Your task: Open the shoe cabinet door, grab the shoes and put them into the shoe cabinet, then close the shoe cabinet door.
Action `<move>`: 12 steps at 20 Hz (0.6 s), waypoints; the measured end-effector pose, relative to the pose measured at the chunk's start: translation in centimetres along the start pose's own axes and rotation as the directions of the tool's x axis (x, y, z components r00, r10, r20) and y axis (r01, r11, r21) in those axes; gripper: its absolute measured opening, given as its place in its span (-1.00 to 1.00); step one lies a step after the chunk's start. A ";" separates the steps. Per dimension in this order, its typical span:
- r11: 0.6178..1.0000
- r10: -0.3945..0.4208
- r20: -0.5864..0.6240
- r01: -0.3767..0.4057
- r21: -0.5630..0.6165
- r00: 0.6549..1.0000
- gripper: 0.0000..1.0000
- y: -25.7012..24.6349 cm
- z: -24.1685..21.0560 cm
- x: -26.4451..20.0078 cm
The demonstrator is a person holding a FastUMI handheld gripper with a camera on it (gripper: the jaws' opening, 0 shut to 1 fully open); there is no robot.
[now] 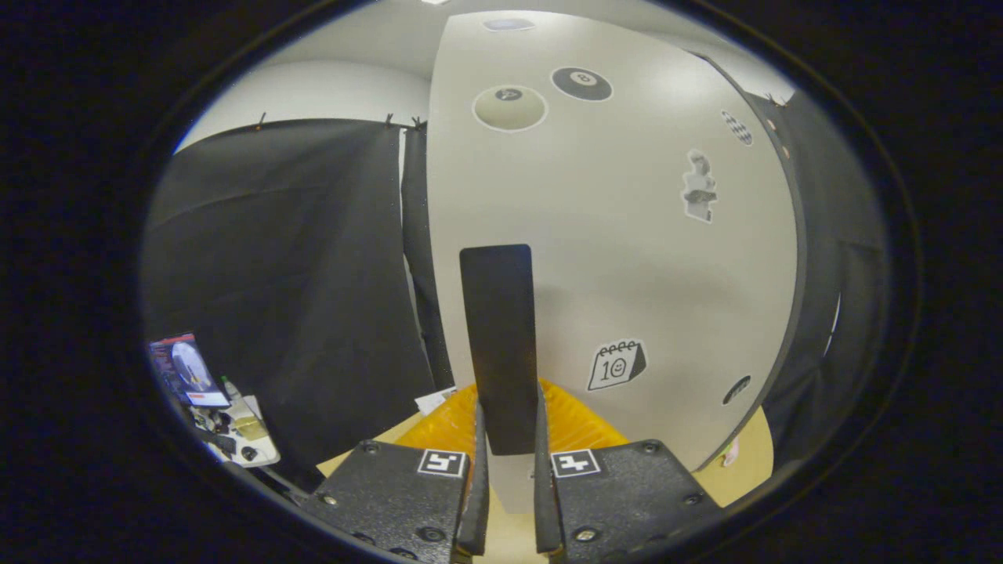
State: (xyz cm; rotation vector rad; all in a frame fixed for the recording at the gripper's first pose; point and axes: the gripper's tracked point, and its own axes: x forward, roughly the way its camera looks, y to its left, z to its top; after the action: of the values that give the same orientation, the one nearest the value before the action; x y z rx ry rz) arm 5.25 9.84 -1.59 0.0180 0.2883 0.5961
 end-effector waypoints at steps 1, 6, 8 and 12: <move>1.000 0.004 0.004 -0.004 -0.003 1.000 -0.47 -0.1 -0.1 -0.4; 1.000 0.015 0.005 -0.014 -0.026 1.000 -0.47 -0.8 -0.4 -2.5; 0.999 0.008 0.005 -0.008 -0.035 1.000 -0.47 -1.2 -0.5 -3.6; 0.999 -0.022 0.048 0.024 -0.048 0.999 -0.47 -2.3 -0.7 -5.5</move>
State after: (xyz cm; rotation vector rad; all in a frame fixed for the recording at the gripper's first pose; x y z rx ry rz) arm 2.02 4.83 -1.09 -0.0181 0.2280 0.5786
